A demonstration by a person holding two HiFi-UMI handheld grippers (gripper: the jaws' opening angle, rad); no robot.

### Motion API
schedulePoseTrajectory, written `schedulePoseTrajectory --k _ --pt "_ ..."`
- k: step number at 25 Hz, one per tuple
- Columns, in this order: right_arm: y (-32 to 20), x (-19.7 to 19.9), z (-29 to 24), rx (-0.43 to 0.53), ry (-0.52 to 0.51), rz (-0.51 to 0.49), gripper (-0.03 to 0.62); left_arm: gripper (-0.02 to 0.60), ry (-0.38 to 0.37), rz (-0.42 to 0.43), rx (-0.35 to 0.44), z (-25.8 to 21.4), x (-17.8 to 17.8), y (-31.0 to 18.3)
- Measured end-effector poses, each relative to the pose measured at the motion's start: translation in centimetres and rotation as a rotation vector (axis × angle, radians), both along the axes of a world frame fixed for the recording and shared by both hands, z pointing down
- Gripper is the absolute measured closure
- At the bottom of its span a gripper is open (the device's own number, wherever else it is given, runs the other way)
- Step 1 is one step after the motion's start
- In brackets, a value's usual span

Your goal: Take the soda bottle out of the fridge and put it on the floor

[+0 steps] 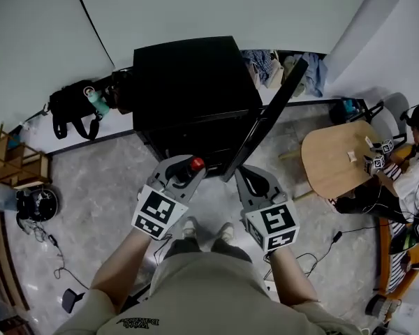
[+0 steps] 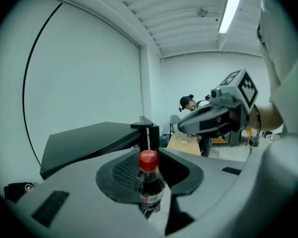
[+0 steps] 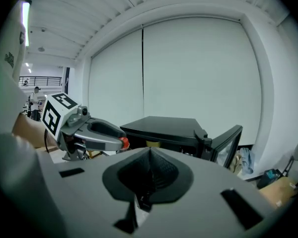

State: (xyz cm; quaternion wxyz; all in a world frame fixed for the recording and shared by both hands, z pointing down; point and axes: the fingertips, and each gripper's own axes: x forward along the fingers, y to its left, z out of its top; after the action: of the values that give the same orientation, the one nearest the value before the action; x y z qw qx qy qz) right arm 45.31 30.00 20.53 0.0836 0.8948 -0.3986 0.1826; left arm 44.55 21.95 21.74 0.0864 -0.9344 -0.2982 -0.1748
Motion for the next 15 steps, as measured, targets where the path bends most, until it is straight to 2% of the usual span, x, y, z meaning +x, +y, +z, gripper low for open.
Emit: schedulePoseTrajectory --k 7,15 --pt "-1.1 -2.4 -0.4 0.0 -0.013 -0.038 0.597 0.471 -0.018 -0.002 0.008 -0.9 -4.5 -0.3" --pt "-0.5 -4.1 -1.5 0.004 0.003 -0.046 0.597 0.47 -0.048 0.009 0.005 -0.7 -7.0 0.6"
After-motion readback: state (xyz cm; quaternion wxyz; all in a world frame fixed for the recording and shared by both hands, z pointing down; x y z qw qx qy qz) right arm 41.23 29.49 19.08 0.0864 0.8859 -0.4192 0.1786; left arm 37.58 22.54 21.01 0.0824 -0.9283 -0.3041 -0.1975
